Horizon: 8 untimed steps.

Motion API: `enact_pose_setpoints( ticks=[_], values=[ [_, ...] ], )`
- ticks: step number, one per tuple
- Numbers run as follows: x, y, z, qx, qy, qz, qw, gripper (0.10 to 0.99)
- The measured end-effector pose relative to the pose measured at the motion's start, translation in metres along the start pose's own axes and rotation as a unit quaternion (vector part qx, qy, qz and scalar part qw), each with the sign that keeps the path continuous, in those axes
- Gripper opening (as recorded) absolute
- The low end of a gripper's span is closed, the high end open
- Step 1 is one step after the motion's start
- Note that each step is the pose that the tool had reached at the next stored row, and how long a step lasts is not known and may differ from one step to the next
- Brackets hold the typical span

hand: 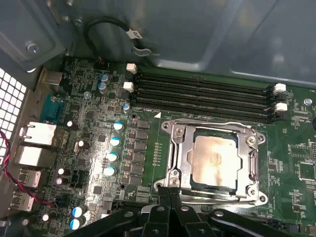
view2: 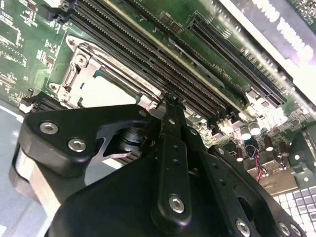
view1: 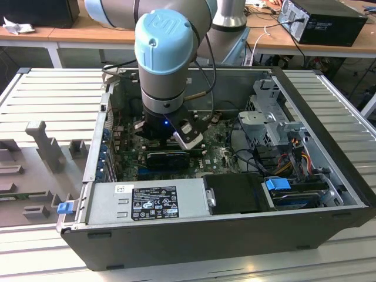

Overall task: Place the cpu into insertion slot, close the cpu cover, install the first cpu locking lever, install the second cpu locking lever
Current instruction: 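Install the second cpu locking lever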

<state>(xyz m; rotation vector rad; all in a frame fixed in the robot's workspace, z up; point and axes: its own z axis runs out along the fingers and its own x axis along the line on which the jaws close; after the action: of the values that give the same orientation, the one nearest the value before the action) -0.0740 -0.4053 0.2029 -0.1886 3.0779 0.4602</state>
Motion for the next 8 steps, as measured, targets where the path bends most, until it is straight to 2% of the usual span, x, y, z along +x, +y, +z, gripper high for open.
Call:
enact_pose_setpoints(
  ticks=[2,4,8],
  values=[
    [0.0002,-0.0013,0.0014,-0.0050,-0.0006,0.000,1.0000,0.106],
    [0.0009,-0.0025,0.0028,-0.0135,-0.0017,0.000,0.9999,0.106],
    [0.0026,-0.0045,0.0051,-0.0244,-0.0029,0.000,0.9997,0.106]
  ],
)
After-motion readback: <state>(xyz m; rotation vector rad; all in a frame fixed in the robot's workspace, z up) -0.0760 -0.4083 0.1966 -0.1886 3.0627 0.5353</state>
